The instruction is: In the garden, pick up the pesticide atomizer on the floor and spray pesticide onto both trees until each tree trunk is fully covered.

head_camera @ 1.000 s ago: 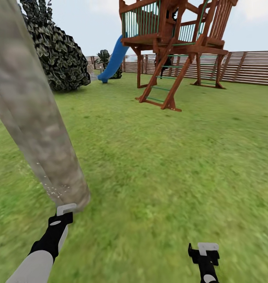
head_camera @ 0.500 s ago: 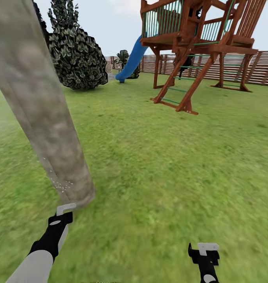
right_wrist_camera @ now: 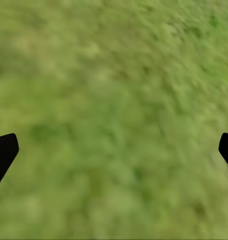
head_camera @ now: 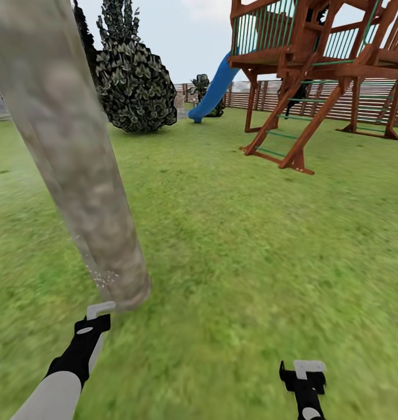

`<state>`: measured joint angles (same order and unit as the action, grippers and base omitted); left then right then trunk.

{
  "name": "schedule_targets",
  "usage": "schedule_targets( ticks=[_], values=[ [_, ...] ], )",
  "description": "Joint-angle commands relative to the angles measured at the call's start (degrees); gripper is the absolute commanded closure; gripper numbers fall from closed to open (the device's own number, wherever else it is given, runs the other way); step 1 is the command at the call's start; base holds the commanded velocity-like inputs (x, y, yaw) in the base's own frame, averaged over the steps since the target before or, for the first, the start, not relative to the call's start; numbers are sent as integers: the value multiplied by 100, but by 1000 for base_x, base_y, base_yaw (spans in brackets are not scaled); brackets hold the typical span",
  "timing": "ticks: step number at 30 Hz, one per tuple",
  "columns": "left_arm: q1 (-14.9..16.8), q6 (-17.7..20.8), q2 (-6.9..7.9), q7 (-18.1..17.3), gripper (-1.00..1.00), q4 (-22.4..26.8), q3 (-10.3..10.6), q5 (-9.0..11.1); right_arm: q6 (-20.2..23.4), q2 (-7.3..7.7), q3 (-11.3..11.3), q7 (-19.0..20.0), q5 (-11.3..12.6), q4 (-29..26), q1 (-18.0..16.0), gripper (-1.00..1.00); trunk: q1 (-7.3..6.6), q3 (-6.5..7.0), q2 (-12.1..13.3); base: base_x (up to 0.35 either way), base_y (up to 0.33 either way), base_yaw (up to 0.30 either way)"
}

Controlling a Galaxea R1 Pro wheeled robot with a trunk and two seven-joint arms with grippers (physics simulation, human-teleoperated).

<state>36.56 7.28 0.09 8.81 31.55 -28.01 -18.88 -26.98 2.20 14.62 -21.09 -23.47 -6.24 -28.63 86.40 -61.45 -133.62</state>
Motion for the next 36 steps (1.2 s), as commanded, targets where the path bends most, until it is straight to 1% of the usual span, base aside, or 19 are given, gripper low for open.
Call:
schedule_targets(
  ticks=[1,10,24,27,32,36],
  values=[
    [0,1,0,-1,100,1,3,-2,0,0,3,0,0,0,-1,-100,0,0,0,323,-81,1],
    [0,-7,-9,-2,100,1,3,-2,0,0,2,0,0,0,2,-100,0,0,0,250,-173,101],
    [0,-7,-6,5,100,1,6,-2,0,0,-1,0,0,0,2,-100,0,0,0,152,-240,6],
    [0,-7,-3,6,100,1,6,-2,0,0,-2,0,0,0,1,-100,0,0,0,78,-192,196],
    [12,-5,10,-11,100,5,1,-5,0,0,5,0,5,-5,1,-100,0,0,0,4,-11,272],
    [53,92,65,-50,100,51,13,-15,0,1,6,0,1,-8,1,-100,0,0,0,0,0,276]
  ],
)
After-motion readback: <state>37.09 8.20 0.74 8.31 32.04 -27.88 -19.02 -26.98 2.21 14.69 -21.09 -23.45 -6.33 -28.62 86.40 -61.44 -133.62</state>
